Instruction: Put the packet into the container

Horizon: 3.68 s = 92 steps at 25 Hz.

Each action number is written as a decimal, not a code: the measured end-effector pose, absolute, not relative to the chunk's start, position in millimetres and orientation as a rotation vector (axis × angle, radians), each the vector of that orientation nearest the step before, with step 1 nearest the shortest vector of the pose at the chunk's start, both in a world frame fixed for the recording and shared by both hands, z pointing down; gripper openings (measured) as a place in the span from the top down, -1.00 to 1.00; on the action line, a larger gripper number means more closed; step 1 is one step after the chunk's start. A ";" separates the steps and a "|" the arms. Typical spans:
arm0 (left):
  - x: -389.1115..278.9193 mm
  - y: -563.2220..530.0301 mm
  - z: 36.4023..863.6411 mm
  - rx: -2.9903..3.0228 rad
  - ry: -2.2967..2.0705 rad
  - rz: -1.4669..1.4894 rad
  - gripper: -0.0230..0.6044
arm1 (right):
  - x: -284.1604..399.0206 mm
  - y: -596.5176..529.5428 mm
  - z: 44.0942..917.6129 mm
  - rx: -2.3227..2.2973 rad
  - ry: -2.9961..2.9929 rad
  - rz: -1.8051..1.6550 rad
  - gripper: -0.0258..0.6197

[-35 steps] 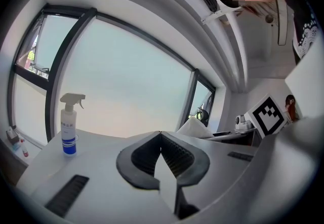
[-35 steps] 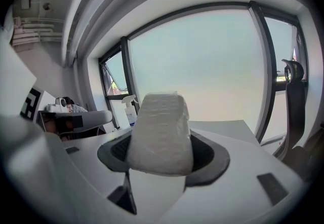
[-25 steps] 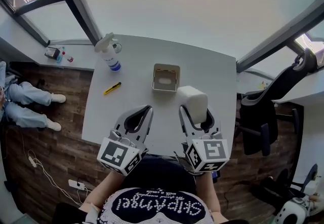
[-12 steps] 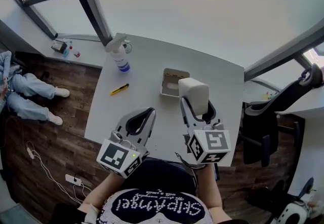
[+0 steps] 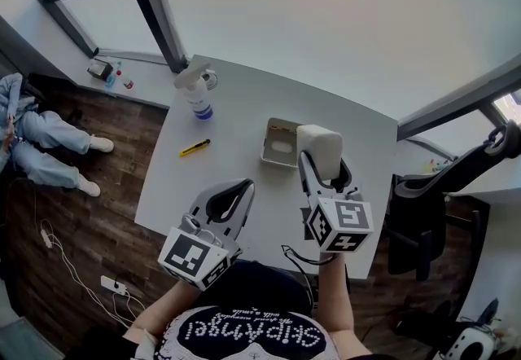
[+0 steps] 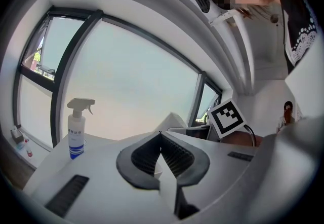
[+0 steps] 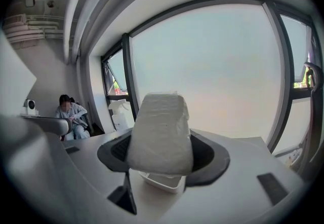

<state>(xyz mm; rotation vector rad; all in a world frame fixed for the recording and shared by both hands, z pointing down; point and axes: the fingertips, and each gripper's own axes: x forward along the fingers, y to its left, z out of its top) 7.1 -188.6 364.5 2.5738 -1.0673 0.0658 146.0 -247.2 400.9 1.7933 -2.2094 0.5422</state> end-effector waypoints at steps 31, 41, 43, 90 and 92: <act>-9.0 -219.1 390.0 2.430 -1.183 0.109 0.90 | 138.9 -297.3 487.2 1.667 -2.159 0.768 0.06; -5.4 -231.7 398.5 2.403 -1.185 0.121 0.90 | 140.2 -301.6 521.6 1.647 -2.104 0.839 0.06; -4.9 -233.0 399.5 2.401 -1.182 0.121 0.90 | 139.5 -301.9 525.7 1.646 -2.104 0.834 0.06; -5.5 -236.0 404.9 2.378 -1.180 0.126 0.90 | 117.9 -296.0 571.7 1.409 -1.914 0.706 0.06; -5.4 -236.2 404.6 2.381 -1.178 0.124 0.90 | 115.3 -295.1 573.7 1.392 -1.898 0.684 0.06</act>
